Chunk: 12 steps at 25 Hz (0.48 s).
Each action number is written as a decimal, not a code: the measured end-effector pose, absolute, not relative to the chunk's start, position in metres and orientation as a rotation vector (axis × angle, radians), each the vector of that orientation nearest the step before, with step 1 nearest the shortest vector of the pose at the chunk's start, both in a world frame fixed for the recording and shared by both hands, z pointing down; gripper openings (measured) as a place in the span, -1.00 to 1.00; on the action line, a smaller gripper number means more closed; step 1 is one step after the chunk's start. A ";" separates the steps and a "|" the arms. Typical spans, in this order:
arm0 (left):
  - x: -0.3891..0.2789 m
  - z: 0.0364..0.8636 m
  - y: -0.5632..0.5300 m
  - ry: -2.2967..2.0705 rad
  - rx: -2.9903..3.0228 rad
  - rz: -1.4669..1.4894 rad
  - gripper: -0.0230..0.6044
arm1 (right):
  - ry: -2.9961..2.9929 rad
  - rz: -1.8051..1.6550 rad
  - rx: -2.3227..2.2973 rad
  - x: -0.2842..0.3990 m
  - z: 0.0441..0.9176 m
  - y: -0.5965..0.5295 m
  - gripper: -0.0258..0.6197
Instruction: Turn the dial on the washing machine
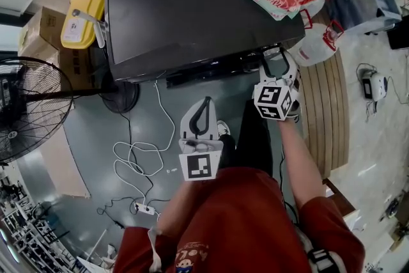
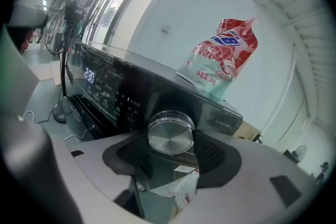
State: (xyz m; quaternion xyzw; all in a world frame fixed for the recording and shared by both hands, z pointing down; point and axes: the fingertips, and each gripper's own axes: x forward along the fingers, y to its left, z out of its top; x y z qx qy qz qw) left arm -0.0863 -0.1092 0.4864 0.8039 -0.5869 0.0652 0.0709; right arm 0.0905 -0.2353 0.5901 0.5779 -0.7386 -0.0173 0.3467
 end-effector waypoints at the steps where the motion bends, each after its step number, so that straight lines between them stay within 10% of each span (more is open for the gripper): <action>1: -0.087 0.487 -0.109 -1.765 2.414 0.198 -0.90 | -1.918 -0.038 1.505 0.091 0.590 -0.235 -0.04; 12: -0.088 0.487 -0.110 -1.759 2.415 0.193 -0.90 | -1.970 0.057 1.521 0.091 0.590 -0.235 -0.05</action>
